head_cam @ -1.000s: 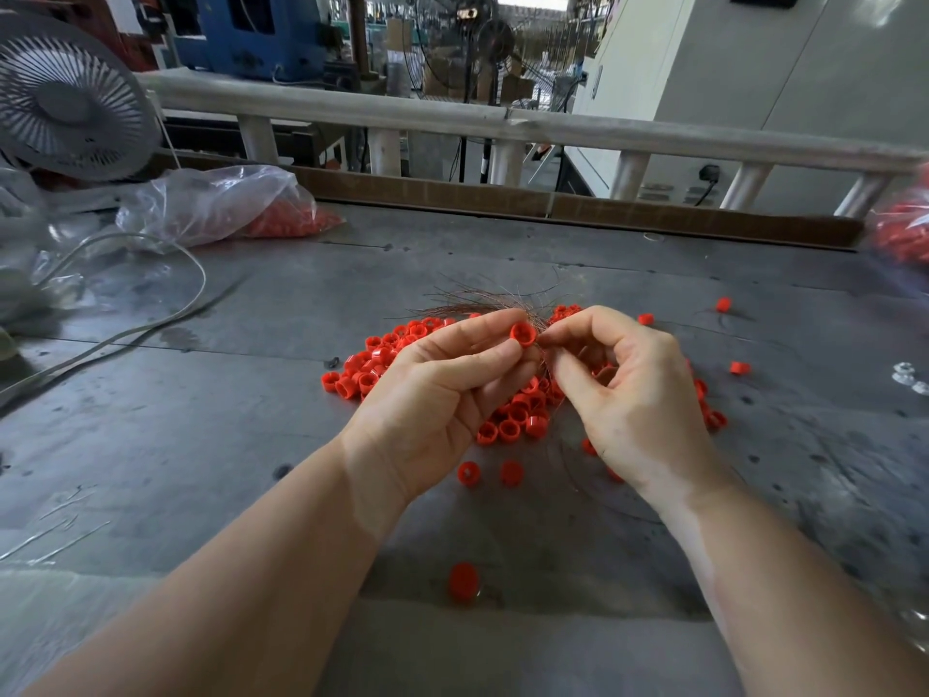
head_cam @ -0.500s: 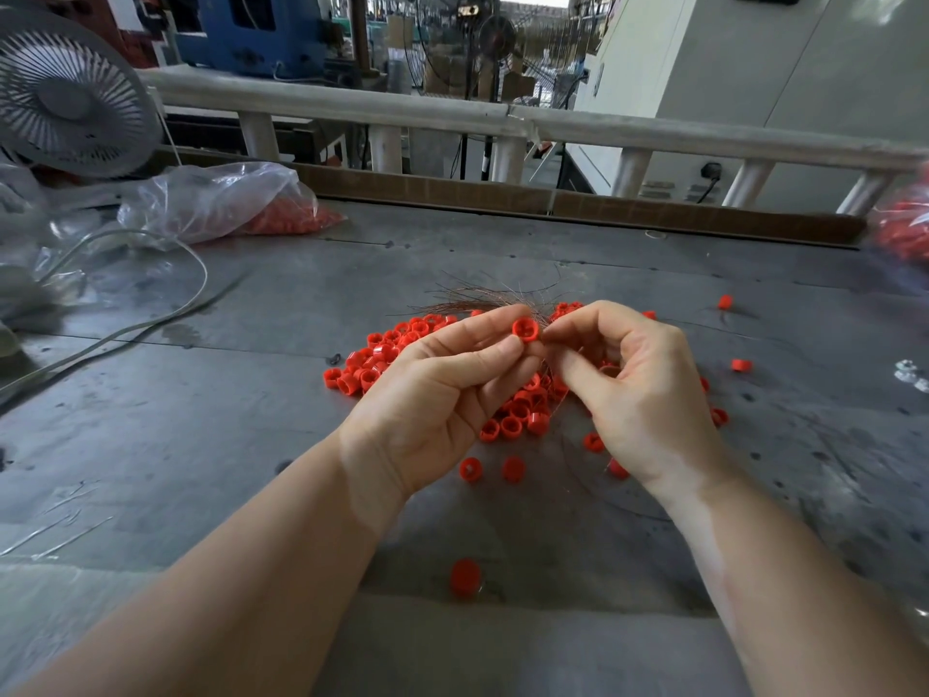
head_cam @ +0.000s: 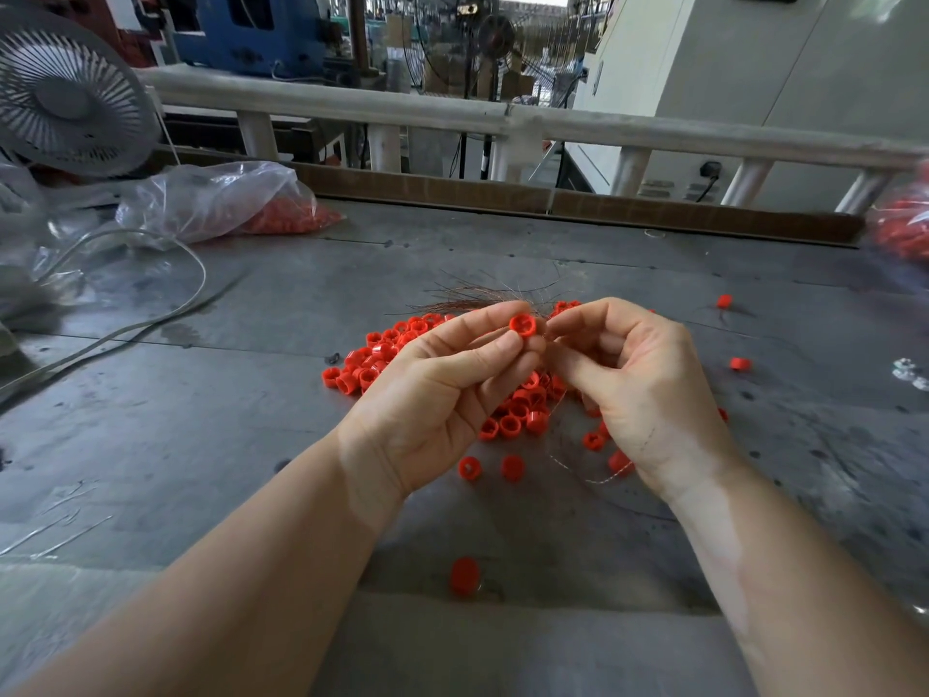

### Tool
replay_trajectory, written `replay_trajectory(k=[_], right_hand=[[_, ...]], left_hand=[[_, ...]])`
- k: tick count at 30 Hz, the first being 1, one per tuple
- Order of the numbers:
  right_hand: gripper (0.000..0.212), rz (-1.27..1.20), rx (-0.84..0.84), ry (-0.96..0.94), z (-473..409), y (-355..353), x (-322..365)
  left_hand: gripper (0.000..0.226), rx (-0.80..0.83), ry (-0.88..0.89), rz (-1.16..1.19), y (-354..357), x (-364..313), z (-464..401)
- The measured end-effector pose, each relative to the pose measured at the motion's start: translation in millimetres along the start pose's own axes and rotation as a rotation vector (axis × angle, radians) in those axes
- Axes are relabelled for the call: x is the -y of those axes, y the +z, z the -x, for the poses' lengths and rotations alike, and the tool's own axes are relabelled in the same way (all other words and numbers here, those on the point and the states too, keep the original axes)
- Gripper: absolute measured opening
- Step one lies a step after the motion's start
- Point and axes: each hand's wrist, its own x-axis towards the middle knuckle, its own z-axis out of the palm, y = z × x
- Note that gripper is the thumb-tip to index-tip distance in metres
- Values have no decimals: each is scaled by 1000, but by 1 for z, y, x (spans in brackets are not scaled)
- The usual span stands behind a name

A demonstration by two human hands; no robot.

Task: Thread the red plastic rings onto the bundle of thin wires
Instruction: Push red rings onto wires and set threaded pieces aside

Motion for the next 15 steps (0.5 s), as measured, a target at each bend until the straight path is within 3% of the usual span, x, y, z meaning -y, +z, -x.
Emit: replay_trajectory(k=[7, 15], right_hand=[[22, 77, -23, -79, -2, -2, -1], [22, 153, -3, -109, 0, 0, 2]], left_hand=[[19, -113, 8, -4, 0, 2, -2], [23, -101, -18, -55, 1, 1, 0]])
